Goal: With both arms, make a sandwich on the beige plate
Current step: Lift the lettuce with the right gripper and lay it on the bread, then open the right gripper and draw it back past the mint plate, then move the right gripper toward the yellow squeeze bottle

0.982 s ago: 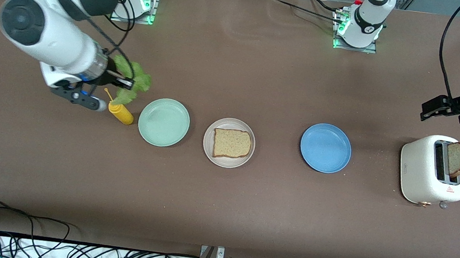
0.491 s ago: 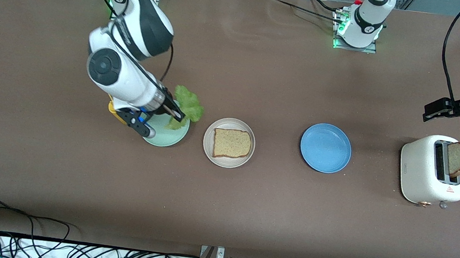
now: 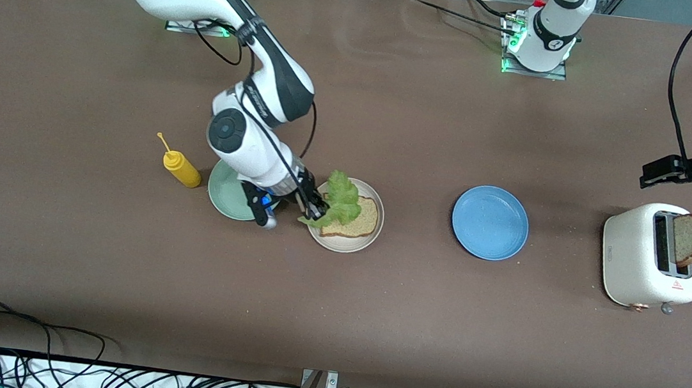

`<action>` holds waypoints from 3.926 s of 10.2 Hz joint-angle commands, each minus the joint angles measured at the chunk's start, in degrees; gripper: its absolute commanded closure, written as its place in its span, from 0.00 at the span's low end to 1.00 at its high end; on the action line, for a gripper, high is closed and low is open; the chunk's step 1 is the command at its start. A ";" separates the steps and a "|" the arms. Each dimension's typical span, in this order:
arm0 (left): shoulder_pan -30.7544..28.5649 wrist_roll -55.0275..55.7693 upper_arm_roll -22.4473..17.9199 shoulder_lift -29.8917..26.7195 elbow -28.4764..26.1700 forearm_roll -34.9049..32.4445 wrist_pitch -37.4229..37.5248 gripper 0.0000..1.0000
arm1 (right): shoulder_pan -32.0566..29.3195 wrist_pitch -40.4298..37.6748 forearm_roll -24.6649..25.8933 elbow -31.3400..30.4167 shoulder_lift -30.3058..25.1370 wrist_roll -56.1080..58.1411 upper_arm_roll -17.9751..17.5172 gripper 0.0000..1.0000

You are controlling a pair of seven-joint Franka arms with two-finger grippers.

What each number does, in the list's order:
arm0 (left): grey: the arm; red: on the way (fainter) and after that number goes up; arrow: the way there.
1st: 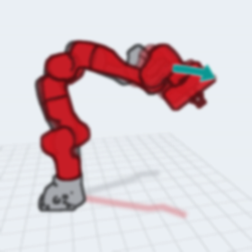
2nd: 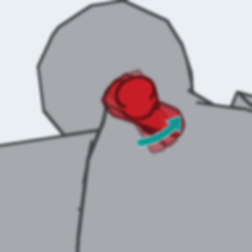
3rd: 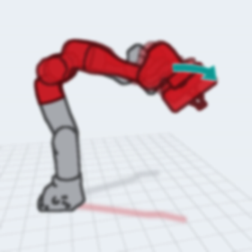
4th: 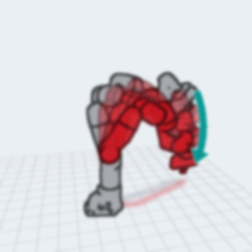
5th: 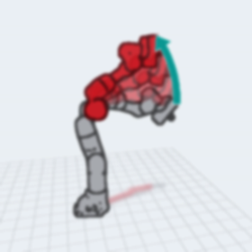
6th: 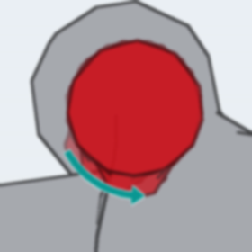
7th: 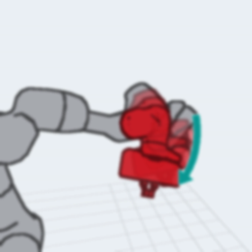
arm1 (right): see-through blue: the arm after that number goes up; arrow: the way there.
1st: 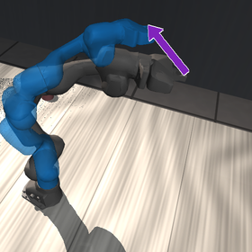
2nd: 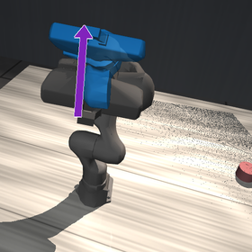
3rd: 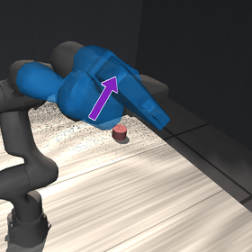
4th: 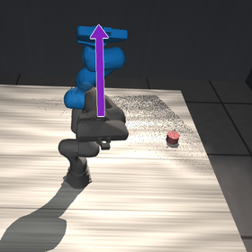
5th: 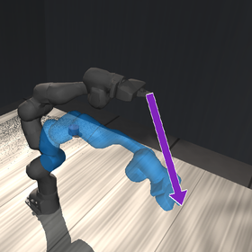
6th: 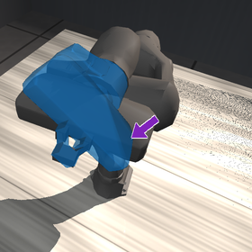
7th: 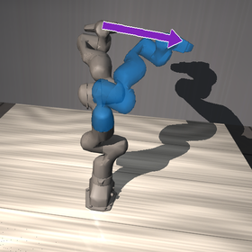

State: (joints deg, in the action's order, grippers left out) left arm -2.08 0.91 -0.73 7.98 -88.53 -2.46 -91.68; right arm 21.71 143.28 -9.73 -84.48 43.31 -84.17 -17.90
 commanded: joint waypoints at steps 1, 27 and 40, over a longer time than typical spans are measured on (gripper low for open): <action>-1.43 -2.13 0.21 1.68 0.72 -2.02 -1.39 0.00 | 1.32 5.15 -0.12 3.09 4.93 -2.75 0.24 1.00; -12.86 -19.62 0.21 12.05 0.64 -5.10 -16.23 0.00 | 0.62 -51.69 3.75 -4.73 -30.12 66.31 29.93 0.00; -16.64 -20.33 0.21 13.11 -9.12 -5.10 -25.73 0.07 | -11.06 -39.93 5.42 -20.46 -36.19 107.86 33.99 0.00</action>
State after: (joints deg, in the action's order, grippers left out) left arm -18.10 -18.56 -0.91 22.22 -95.63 -6.02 -115.92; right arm 12.01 101.24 -3.72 -101.99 9.15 18.68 16.80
